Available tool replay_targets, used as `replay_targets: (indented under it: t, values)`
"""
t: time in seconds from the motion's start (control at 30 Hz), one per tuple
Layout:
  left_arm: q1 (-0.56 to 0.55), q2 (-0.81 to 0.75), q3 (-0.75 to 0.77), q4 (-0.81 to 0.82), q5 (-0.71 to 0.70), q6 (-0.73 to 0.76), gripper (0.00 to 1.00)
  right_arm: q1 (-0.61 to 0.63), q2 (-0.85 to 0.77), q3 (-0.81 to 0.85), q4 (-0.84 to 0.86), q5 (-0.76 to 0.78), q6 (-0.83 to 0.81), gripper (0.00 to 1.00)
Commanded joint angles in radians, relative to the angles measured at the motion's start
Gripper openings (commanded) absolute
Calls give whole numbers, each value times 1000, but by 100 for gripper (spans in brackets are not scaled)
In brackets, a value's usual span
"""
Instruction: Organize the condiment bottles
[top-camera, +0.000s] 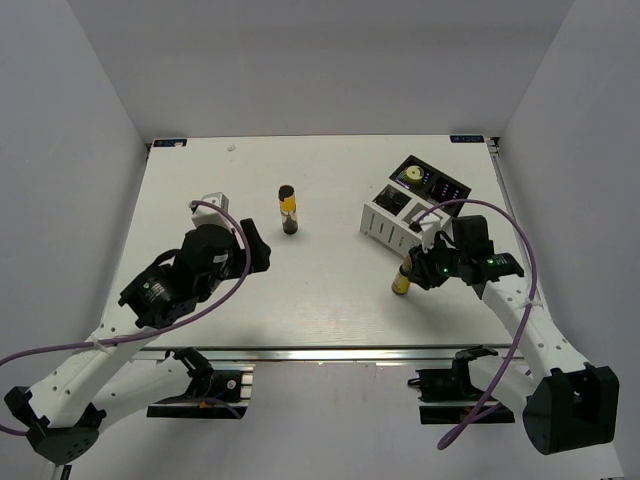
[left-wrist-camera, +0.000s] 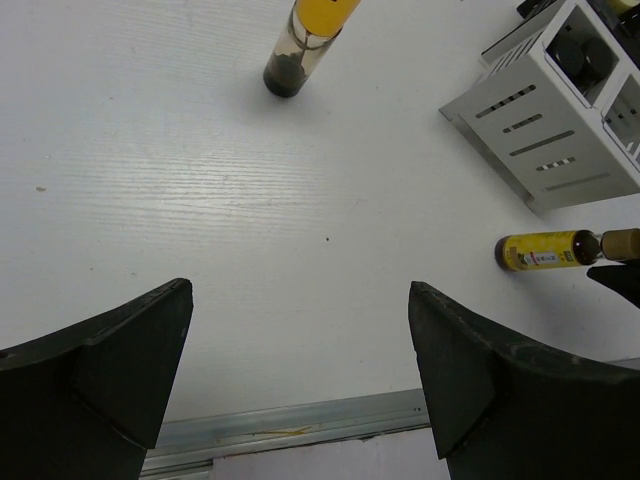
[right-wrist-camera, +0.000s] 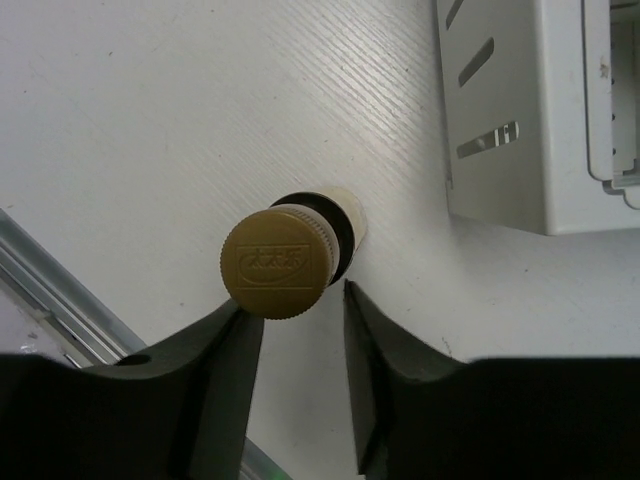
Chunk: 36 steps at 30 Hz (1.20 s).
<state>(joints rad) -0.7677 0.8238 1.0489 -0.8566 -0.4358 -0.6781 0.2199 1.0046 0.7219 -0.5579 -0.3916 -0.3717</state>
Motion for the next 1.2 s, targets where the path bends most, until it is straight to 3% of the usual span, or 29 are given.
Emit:
replay_targets:
  t: [0.0, 0.03, 0.13, 0.6, 0.8, 1.17]
  values:
    - [-1, 1, 16, -15, -27, -3, 98, 6, -21, 1, 36, -9, 7, 45]
    - [-1, 3, 16, -16, -26, -3, 98, 6, -23, 7, 33, -15, 7, 52]
    - [-1, 5, 20, -21, -27, -8, 98, 6, -24, 10, 45, -44, 16, 60]
    - [-1, -6, 17, -50, -35, -31, 98, 13, 8, 1, 130, -56, 50, 71]
    - [-1, -66, -30, -38, -57, -70, 98, 33, 28, 7, 145, -39, 48, 68]
    - [-1, -94, -52, -62, -43, -80, 98, 45, 46, -21, 207, -30, 37, 46]
